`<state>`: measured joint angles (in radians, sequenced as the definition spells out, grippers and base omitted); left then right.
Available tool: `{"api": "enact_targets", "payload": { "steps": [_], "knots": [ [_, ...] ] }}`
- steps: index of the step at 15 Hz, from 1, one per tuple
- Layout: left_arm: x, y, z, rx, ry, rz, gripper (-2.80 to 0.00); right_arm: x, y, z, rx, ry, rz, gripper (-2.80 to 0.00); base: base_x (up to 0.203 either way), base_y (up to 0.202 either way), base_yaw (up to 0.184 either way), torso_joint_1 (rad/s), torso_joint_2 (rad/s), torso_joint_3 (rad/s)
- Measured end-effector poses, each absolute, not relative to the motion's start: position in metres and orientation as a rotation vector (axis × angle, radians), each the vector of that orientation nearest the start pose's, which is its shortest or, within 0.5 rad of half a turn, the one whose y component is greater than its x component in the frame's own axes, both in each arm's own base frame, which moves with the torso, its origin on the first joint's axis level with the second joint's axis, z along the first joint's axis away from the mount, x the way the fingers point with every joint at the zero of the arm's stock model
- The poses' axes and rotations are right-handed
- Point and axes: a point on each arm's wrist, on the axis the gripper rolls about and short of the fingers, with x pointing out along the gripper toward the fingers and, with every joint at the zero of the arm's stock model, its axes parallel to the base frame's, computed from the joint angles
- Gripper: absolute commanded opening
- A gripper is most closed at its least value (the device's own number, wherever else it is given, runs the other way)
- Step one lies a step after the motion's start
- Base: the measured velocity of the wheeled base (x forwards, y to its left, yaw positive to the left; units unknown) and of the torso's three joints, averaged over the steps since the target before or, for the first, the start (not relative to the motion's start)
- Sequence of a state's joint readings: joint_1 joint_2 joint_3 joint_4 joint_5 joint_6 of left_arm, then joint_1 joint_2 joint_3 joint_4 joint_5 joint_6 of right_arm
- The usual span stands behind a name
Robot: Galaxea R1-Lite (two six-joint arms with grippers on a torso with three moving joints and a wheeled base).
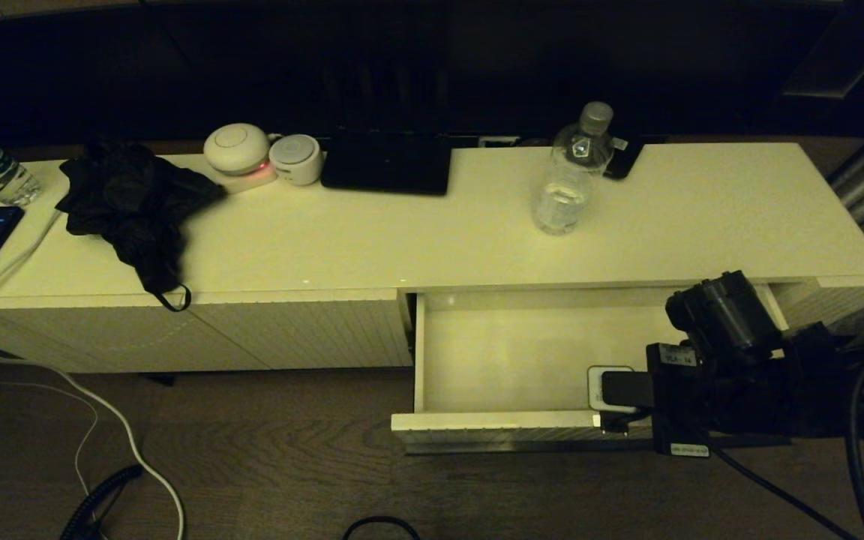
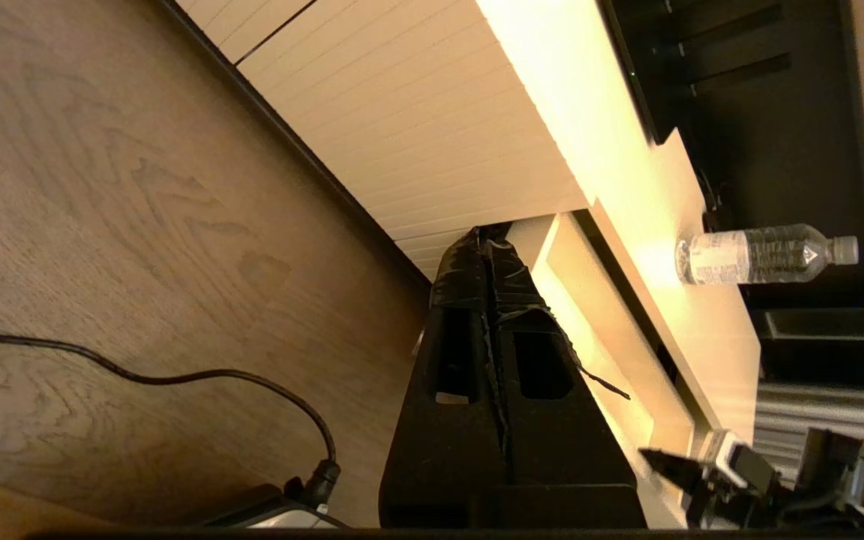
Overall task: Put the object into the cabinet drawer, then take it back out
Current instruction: Open the drawer
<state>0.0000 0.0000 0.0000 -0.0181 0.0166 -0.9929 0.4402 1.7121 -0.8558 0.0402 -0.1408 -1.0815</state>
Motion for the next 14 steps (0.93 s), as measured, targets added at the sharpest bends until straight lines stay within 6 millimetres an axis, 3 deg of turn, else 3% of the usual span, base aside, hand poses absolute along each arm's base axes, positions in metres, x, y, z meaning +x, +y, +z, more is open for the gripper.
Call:
{"api": "enact_targets", "payload": {
  "steps": [8, 14],
  "knots": [
    [-0.023, 0.0, 0.077, -0.993, -0.025, 0.006, -2.8, 0.244, 0.114, 0.128, -1.255, 0.662, 0.754, -2.8, 0.0, 0.0, 0.0, 0.0, 0.0, 0.0],
    [-0.023, 0.0, 0.077, -0.993, -0.025, 0.006, -2.8, 0.256, 0.117, 0.177, -1.199, 0.532, 0.512, -2.8, 0.0, 0.0, 0.0, 0.0, 0.0, 0.0]
  ]
}}
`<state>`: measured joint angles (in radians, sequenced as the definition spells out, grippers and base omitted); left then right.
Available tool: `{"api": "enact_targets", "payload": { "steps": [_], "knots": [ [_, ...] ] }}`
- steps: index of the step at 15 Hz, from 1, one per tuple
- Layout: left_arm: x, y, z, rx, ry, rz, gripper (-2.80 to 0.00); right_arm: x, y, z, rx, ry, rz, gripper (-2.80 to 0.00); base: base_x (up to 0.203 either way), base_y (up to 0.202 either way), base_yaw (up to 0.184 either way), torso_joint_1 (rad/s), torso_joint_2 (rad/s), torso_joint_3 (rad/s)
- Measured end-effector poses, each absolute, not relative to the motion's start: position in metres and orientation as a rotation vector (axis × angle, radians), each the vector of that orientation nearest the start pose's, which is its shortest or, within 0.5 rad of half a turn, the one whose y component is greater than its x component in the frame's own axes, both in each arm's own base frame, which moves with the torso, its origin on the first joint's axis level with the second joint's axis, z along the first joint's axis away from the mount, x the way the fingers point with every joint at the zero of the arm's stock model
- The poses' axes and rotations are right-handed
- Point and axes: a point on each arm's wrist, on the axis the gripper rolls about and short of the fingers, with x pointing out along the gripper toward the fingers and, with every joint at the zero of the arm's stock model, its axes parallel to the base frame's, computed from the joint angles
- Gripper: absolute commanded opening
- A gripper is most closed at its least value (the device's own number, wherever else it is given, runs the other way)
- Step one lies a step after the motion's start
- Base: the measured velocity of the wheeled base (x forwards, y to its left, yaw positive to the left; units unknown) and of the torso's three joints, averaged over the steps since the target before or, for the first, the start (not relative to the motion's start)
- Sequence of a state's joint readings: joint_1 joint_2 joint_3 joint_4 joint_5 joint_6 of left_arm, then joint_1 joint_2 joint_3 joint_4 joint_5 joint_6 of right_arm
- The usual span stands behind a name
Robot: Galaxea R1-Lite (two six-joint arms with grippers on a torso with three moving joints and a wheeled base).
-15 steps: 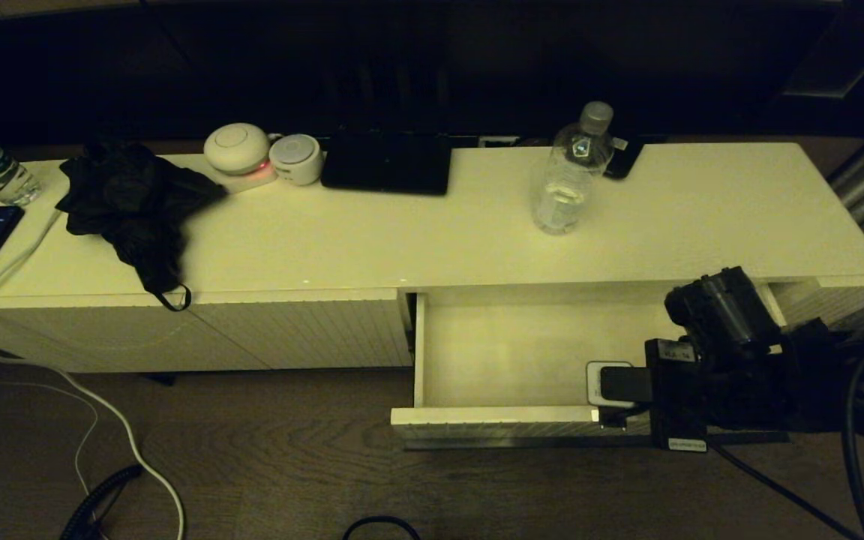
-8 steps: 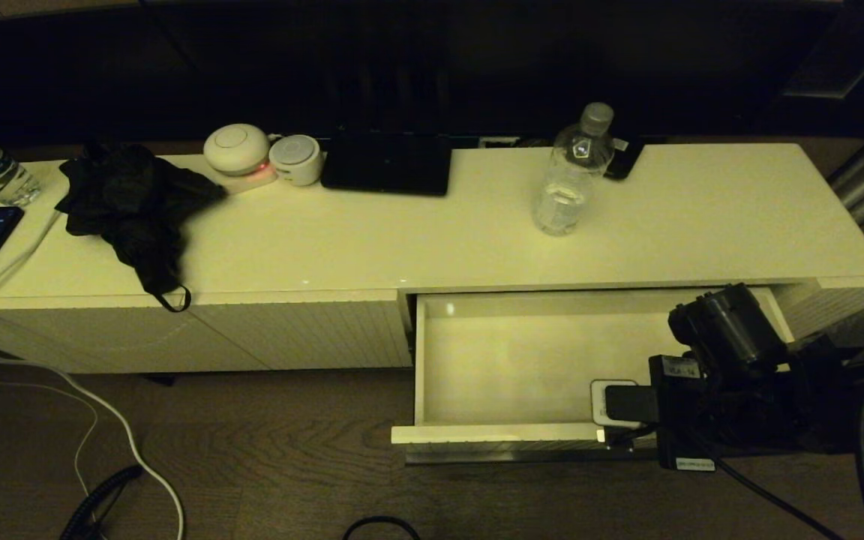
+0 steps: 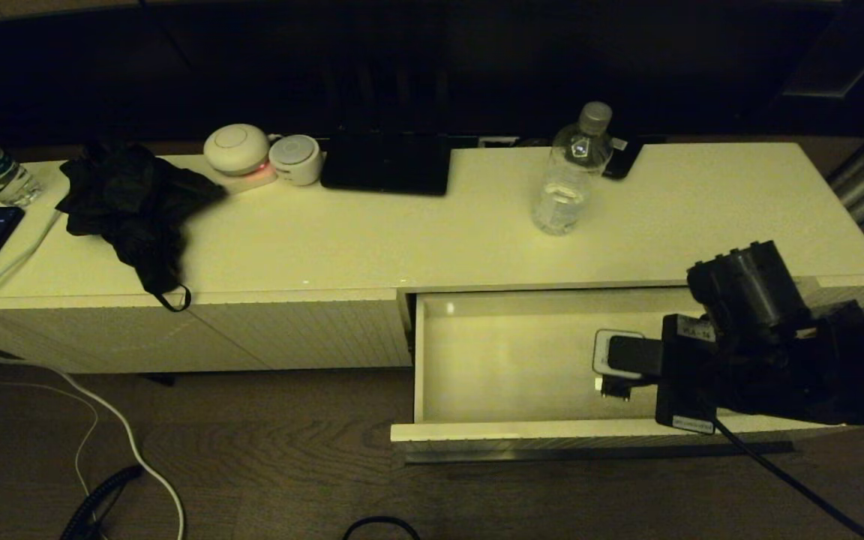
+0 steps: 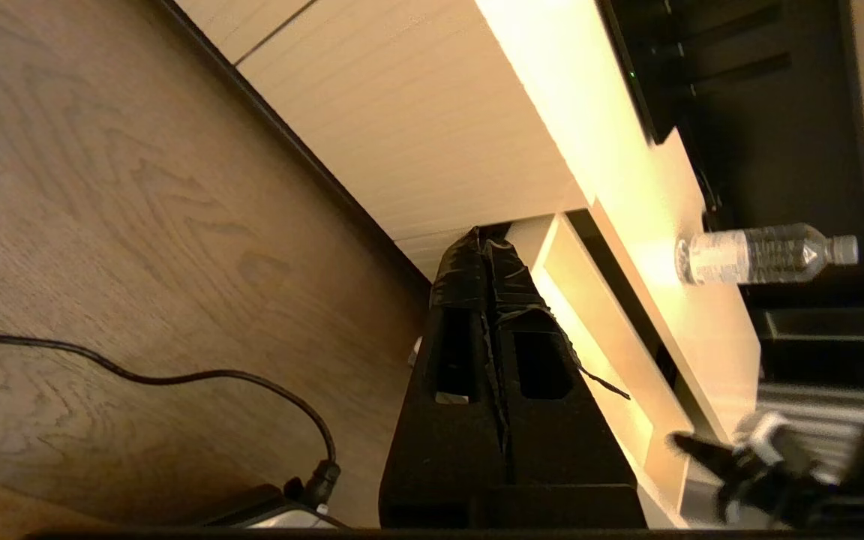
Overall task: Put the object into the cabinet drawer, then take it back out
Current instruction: Open the drawer, then put the mineral water in the drawer
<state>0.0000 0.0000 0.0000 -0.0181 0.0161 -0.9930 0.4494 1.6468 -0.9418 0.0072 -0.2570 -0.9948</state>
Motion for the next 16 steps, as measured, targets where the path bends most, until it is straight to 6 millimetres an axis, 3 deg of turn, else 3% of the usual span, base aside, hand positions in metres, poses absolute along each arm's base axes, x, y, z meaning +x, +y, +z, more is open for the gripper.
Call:
{"api": "enact_targets", "payload": {
  "steps": [5, 9, 13, 16],
  "knots": [
    [-0.023, 0.0, 0.077, -0.993, -0.025, 0.006, -2.8, 0.243, 0.111, 0.223, -1.093, 0.382, 0.351, -2.8, 0.0, 0.0, 0.0, 0.0, 0.0, 0.0],
    [-0.023, 0.0, 0.077, -0.993, -0.024, 0.006, -2.8, 0.235, 0.113, 0.257, -0.808, 0.206, 0.111, -2.8, 0.0, 0.0, 0.0, 0.0, 0.0, 0.0],
    [-0.023, 0.0, 0.077, -0.993, -0.025, 0.006, -2.8, 0.222, 0.125, 0.265, -0.528, 0.184, 0.005, -2.8, 0.0, 0.0, 0.0, 0.0, 0.0, 0.0],
    [-0.023, 0.0, 0.077, -0.993, -0.025, 0.006, -2.8, 0.216, 0.142, 0.253, -0.339, 0.204, -0.033, -2.8, 0.0, 0.0, 0.0, 0.0, 0.0, 0.0]
  ]
}}
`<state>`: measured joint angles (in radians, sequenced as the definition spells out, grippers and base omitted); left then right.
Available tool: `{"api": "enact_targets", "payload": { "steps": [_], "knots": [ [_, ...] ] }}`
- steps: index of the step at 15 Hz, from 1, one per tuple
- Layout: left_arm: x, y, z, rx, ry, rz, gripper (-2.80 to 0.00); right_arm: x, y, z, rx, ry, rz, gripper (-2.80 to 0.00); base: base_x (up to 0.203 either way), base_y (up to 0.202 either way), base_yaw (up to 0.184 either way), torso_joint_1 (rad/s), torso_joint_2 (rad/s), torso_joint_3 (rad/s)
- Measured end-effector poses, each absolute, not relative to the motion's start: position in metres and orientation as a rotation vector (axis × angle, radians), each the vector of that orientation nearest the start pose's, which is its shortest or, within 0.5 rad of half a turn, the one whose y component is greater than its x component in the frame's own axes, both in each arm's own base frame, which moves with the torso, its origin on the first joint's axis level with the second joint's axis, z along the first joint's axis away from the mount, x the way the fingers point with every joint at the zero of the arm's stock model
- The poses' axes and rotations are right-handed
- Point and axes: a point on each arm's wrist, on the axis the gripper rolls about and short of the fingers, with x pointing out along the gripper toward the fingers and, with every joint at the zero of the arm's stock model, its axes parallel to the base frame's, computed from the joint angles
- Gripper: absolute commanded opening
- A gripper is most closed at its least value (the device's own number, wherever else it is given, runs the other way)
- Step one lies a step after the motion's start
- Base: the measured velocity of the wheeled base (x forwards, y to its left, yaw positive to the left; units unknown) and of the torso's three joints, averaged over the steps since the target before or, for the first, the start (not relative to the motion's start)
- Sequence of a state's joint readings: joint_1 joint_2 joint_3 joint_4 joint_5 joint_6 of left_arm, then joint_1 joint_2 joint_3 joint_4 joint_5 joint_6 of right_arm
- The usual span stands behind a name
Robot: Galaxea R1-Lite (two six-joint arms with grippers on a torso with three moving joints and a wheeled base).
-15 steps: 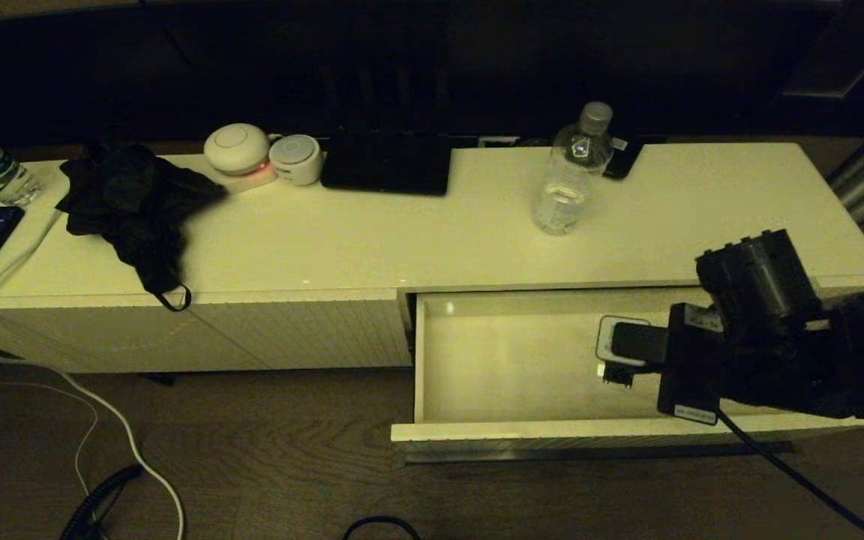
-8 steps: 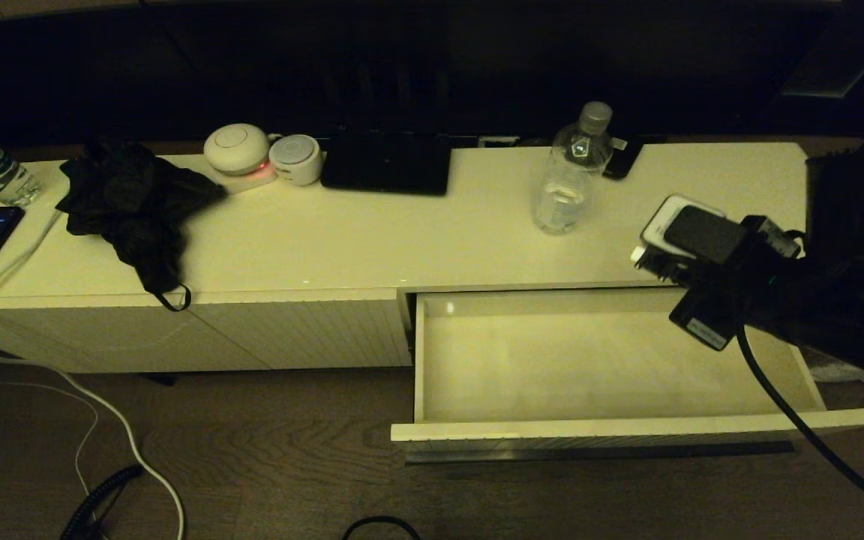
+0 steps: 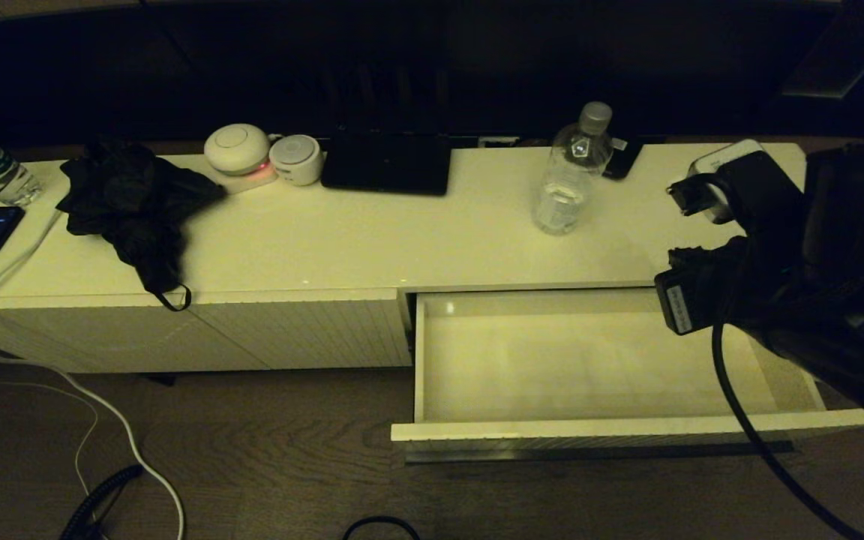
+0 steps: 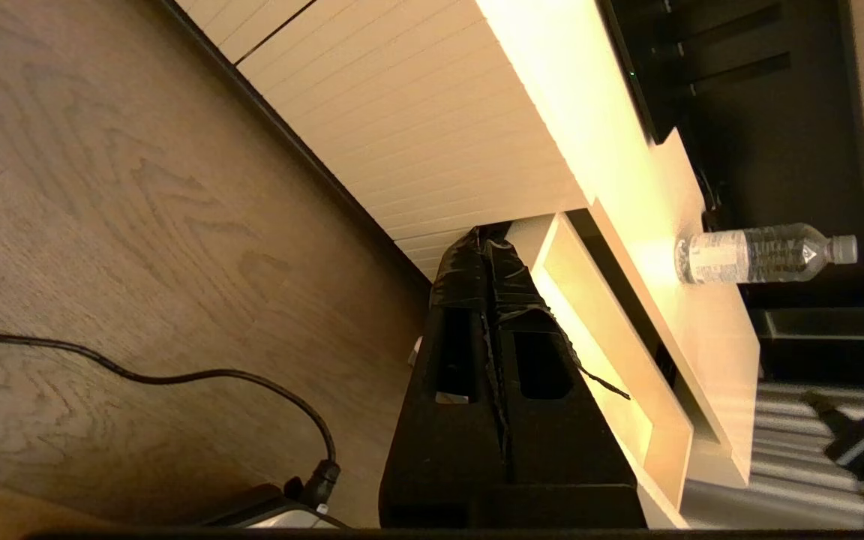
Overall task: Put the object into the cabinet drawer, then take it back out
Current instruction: Put the mineral water in the drawer
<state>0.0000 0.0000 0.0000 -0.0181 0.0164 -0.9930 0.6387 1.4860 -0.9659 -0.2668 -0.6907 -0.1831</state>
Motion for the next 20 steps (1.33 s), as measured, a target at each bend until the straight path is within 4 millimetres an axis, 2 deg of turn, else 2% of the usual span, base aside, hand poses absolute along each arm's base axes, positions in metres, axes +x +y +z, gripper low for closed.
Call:
{"api": "enact_targets", "payload": {
  "steps": [4, 8, 12, 15, 16, 17, 20],
  "knots": [
    [-0.023, 0.0, 0.077, -0.993, -0.024, 0.006, -2.8, 0.229, 0.159, 0.236, -0.102, 0.243, -0.083, -2.8, 0.0, 0.0, 0.0, 0.0, 0.0, 0.0],
    [-0.023, 0.0, 0.077, -0.993, -0.025, 0.006, -2.8, 0.241, 0.167, 0.223, 0.076, 0.262, -0.114, -2.8, 0.0, 0.0, 0.0, 0.0, 0.0, 0.0],
    [-0.023, 0.0, 0.077, -0.993, -0.024, 0.006, -2.8, 0.24, 0.171, 0.212, 0.108, 0.248, -0.109, -2.8, 0.0, 0.0, 0.0, 0.0, 0.0, 0.0],
    [-0.023, 0.0, 0.077, -0.993, -0.024, 0.006, -2.8, 0.239, 0.181, 0.21, 0.03, 0.167, -0.061, -2.8, 0.0, 0.0, 0.0, 0.0, 0.0, 0.0],
    [-0.023, 0.0, 0.077, -0.993, -0.025, 0.006, -2.8, 0.241, 0.184, 0.211, -0.001, 0.129, -0.051, -2.62, 0.0, 0.0, 0.0, 0.0, 0.0, 0.0],
    [-0.023, 0.0, 0.077, -0.993, -0.025, 0.006, -2.8, 0.242, 0.187, 0.211, -0.027, 0.098, -0.044, 0.0, 0.0, 0.0, 0.0, 0.0, 0.0, 0.0],
    [-0.023, 0.0, 0.077, -0.993, -0.025, 0.006, -2.8, 0.244, 0.194, 0.213, -0.047, 0.025, -0.044, 0.0, 0.0, 0.0, 0.0, 0.0, 0.0, 0.0]
  ]
}}
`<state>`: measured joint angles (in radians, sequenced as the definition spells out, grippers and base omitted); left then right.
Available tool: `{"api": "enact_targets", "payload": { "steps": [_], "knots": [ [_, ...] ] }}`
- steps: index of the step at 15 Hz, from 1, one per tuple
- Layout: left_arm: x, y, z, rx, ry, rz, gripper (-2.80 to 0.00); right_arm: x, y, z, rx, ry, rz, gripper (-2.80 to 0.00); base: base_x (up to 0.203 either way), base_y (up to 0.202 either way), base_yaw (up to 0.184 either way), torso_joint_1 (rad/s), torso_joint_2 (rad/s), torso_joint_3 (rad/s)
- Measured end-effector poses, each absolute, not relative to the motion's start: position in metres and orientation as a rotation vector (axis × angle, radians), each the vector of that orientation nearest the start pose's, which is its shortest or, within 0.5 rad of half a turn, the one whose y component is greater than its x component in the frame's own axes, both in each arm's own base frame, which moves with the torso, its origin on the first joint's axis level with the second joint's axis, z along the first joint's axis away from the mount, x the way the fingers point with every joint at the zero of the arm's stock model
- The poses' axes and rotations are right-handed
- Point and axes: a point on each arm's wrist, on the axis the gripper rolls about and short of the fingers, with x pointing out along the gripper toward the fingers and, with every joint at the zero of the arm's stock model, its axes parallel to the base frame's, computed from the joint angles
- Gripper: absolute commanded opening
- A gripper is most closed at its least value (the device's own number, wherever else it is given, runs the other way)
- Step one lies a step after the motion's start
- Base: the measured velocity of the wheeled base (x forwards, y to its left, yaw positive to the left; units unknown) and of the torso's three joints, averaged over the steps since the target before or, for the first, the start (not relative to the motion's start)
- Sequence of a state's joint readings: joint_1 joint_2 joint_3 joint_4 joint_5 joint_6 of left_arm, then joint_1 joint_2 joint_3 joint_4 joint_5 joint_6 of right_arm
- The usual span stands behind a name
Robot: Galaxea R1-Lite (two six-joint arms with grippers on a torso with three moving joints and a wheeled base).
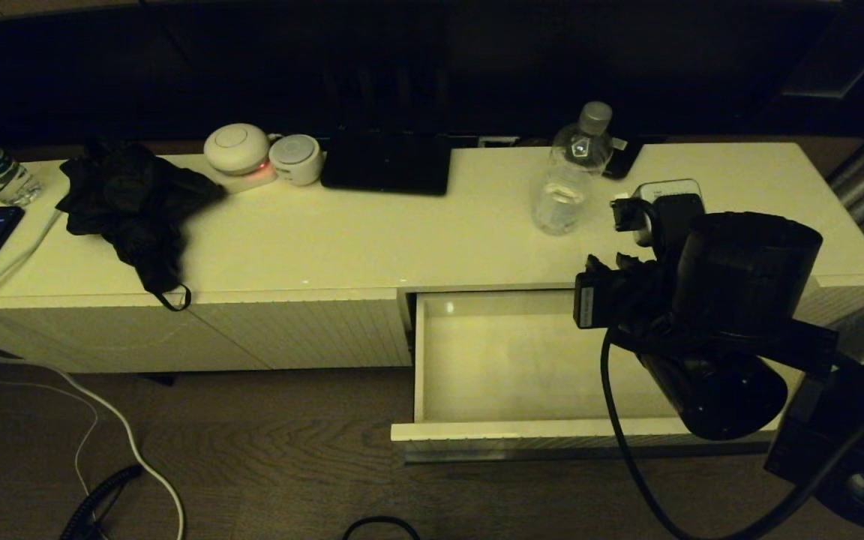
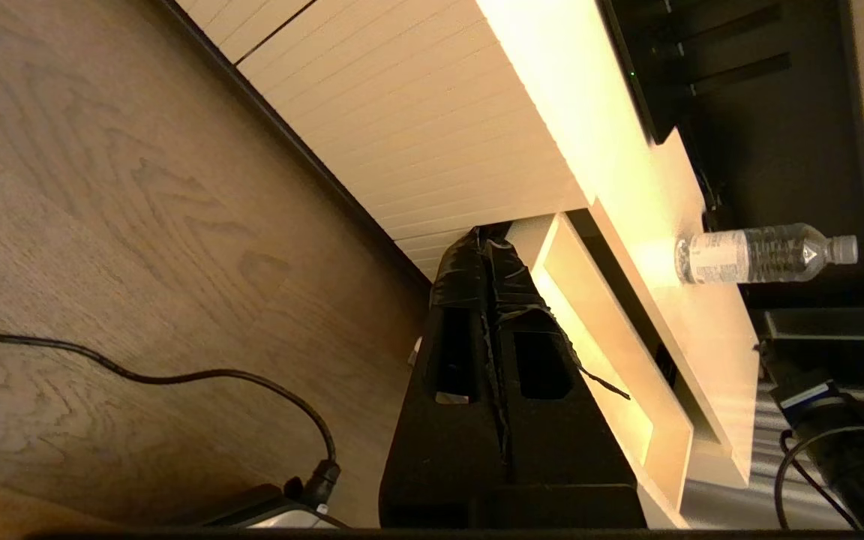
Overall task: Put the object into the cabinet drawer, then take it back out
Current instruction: Put the mineral water in the drawer
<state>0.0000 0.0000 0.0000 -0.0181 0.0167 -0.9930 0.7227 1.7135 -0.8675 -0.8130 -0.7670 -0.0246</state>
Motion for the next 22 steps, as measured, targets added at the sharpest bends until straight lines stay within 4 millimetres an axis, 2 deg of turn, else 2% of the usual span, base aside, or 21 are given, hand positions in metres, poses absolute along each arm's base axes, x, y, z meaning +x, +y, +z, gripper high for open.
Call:
{"api": "enact_targets", "payload": {
  "steps": [6, 11, 14, 17, 22],
  "knots": [
    [-0.023, 0.0, 0.077, -0.993, -0.025, 0.006, -2.8, 0.248, 0.2, 0.204, -0.056, -0.031, -0.044, 0.0, 0.0, 0.0, 0.0, 0.0, 0.0, 0.0],
    [-0.023, 0.0, 0.077, -0.993, -0.025, 0.006, -2.8, 0.277, 0.203, 0.195, -0.03, -0.159, -0.103, 0.0, 0.0, 0.0, 0.0, 0.0, 0.0, 0.0],
    [-0.023, 0.0, 0.077, -0.993, -0.025, 0.006, -2.8, 0.299, 0.199, 0.186, -0.012, -0.199, -0.155, 0.0, 0.0, 0.0, 0.0, 0.0, 0.0, 0.0],
    [-0.023, 0.0, 0.077, -0.993, -0.025, 0.006, -2.8, 0.316, 0.194, 0.187, -0.021, -0.258, -0.205, 0.0, 0.0, 0.0, 0.0, 0.0, 0.0, 0.0],
    [-0.023, 0.0, 0.077, -0.993, -0.025, 0.006, -2.8, 0.333, 0.199, 0.182, -0.019, -0.288, -0.218, 0.0, 0.0, 0.0, 0.0, 0.0, 0.0, 0.0]
  ]
}}
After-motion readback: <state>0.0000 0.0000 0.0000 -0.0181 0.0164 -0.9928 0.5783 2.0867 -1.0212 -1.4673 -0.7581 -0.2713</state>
